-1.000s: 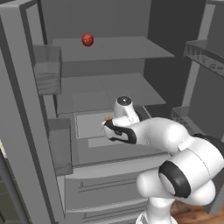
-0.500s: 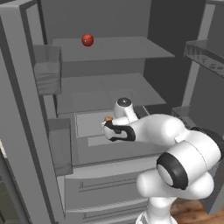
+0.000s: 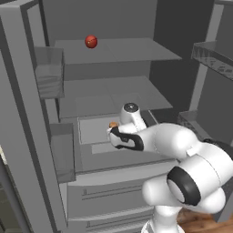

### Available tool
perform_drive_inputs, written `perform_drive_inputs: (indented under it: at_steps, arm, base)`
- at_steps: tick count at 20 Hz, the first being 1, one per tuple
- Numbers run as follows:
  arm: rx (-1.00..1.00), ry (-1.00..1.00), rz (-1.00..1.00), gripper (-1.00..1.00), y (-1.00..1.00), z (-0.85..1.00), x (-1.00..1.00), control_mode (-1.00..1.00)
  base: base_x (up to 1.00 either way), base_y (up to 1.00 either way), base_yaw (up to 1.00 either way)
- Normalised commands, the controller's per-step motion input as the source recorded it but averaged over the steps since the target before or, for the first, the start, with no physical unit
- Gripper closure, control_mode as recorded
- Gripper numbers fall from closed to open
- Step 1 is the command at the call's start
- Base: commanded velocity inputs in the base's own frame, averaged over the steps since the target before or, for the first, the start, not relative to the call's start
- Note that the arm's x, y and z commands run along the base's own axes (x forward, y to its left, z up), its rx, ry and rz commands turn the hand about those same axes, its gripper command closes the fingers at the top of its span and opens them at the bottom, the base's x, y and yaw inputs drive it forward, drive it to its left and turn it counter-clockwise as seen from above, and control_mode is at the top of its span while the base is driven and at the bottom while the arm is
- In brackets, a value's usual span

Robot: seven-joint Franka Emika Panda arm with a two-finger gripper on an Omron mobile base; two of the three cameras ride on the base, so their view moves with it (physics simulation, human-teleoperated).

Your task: Fully open the fridge drawer.

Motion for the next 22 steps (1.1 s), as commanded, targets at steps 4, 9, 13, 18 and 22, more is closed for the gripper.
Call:
perform_drive_inputs:
  at_steps: [4, 9, 13, 18, 22]
  arm:
    - [0.0, 0.0, 0.0, -1.0, 0.0, 0.0, -0.03, -1.0]
    - [0.0, 0.0, 0.0, -1.0, 0.0, 0.0, -0.22, -1.0]
    - [0.0, 0.0, 0.0, -1.0, -0.06, 0.0, -0.46, -1.0]
    - [0.0, 0.0, 0.0, -1.0, -0.05, 0.0, -0.46, -1.0]
    - [0.0, -0.01, 0.0, -1.0, -0.01, 0.0, -0.4, -1.0]
  base:
    - [0.0, 0.0, 0.0]
    - [0.0, 0.0, 0.0]
    - [0.0, 0.0, 0.0]
    - [0.0, 0.0, 0.0]
    - [0.0, 0.0, 0.0]
